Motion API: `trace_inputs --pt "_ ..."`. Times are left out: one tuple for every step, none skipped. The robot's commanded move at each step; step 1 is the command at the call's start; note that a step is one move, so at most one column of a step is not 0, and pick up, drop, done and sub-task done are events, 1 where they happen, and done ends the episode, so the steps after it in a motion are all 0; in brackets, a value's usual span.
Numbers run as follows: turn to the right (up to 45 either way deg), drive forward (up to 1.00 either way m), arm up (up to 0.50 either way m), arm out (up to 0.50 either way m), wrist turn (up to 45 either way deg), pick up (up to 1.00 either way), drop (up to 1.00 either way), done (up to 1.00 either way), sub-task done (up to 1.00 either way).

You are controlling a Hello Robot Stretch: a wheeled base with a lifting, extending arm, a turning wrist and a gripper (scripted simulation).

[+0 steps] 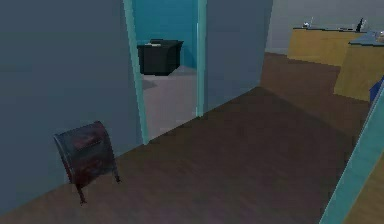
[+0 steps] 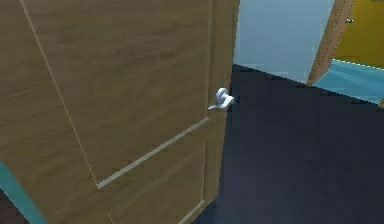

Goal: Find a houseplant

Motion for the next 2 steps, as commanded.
trace_inputs --pt "6.0 0.0 0.0 0.0 0.0 0.0 0.0 0.0 0.0" --pt "0.0 0.25 0.0 0.0 0.0 0.0 0.0 0.0 0.0"
